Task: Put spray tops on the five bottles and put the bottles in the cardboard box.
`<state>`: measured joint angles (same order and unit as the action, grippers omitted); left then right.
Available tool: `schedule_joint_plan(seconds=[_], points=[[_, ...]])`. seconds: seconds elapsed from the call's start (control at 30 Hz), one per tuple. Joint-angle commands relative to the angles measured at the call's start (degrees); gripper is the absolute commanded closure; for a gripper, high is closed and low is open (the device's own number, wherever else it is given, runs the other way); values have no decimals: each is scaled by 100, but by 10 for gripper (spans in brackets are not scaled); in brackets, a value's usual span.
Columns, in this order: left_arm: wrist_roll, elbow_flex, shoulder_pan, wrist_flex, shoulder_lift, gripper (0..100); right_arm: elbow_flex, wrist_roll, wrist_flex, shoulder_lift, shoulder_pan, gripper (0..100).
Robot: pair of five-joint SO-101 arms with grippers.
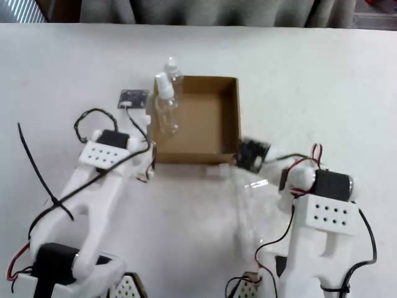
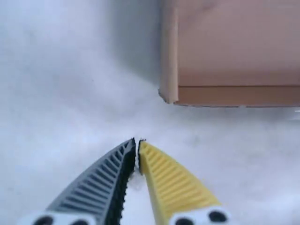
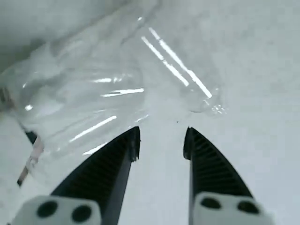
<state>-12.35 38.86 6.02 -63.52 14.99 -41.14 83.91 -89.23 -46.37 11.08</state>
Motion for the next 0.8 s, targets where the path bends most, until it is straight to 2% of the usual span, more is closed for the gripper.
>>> schedule_joint_plan(seconds=[0.0, 0.1, 0.17, 0.37, 0.47, 0.77], points=[[369, -53, -286, 290, 251, 972, 211, 1582, -620, -75, 409, 836], [352, -70, -523, 457, 233, 972, -18, 2637, -884, -75, 576, 765], [352, -70, -716, 580, 259, 972, -202, 2787, -831, -75, 505, 719], [343, -413, -1780, 712, 233, 972, -800, 3393, -804, -75, -110, 714], [343, -466, -2026, 721, 233, 972, -923, 3473, -708, -75, -497, 712], [352, -457, -2035, 730, 233, 972, -1662, 3499, -66, -75, -1622, 711]])
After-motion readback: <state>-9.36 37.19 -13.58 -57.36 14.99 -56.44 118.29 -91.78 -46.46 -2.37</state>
